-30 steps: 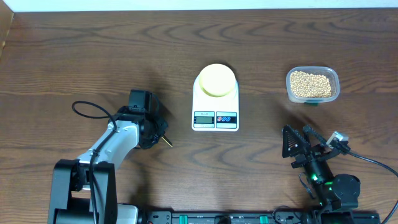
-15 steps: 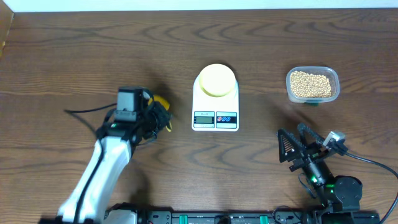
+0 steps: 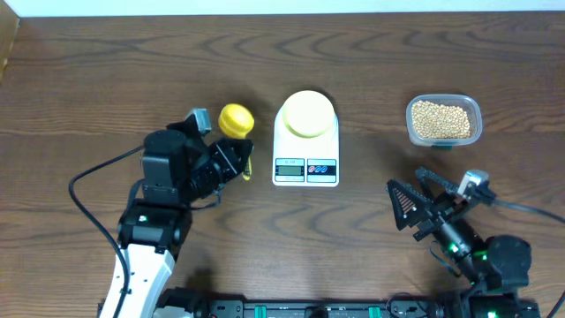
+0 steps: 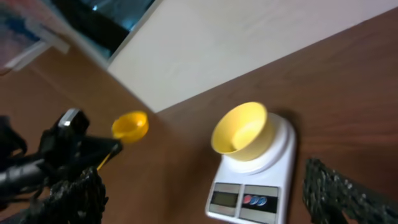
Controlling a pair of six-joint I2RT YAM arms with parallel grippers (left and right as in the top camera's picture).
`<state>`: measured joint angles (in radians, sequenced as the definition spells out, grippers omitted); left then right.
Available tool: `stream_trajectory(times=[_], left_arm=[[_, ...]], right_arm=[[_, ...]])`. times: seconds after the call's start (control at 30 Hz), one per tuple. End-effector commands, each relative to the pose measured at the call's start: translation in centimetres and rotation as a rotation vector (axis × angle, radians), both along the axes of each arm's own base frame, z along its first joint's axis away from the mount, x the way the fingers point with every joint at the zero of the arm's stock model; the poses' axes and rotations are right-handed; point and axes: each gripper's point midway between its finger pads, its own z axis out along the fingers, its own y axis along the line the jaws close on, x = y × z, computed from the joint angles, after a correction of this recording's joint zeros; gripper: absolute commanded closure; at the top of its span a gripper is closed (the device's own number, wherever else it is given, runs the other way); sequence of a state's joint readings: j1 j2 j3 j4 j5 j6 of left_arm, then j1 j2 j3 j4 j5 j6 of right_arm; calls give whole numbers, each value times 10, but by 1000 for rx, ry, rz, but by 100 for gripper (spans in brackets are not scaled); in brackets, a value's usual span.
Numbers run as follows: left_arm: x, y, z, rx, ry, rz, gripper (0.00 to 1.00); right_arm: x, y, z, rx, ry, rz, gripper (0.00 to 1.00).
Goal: Scoop item into bowl and weigh 50g on scale
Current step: 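Raise the scoop upright with the left gripper toward the scale, then bring the scoop over the scale and move the right gripper toward it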
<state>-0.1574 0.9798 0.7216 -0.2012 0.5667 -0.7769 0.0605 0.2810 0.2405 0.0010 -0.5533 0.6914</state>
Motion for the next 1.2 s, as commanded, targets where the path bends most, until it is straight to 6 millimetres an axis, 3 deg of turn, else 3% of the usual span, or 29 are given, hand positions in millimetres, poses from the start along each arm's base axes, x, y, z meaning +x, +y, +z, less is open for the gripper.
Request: stream_trajectory(times=[0.0,0.2,0.4,0.47,0.5,0.67,0.8,0.93,1.17], left_arm=[[7,-6,16,-21,-44,90,93],[15,-30,44,-50,-164,151,93],[12,-61,106,-166,-397,147,93],[10,-69,120,-204,-445,147,93],[9,-74,124,-220,-460,136,93],[5,-103,121,-265,-454,76,93],[10,-119,117,-344,-412,70,93],[11,-126,113,-387,-375,69,93],[-5,-143,120,-429,-369,15,93]], right_arm=[[-2,17,28,-7,-3,126,1],[12,37,46,40,43,274,1],[35,42,42,430,399,279,1],[37,45,39,463,443,297,13],[37,47,41,461,436,311,14],[29,65,60,486,389,411,17],[21,77,72,528,393,464,30],[16,86,73,530,401,489,42],[13,95,75,541,402,491,48]])
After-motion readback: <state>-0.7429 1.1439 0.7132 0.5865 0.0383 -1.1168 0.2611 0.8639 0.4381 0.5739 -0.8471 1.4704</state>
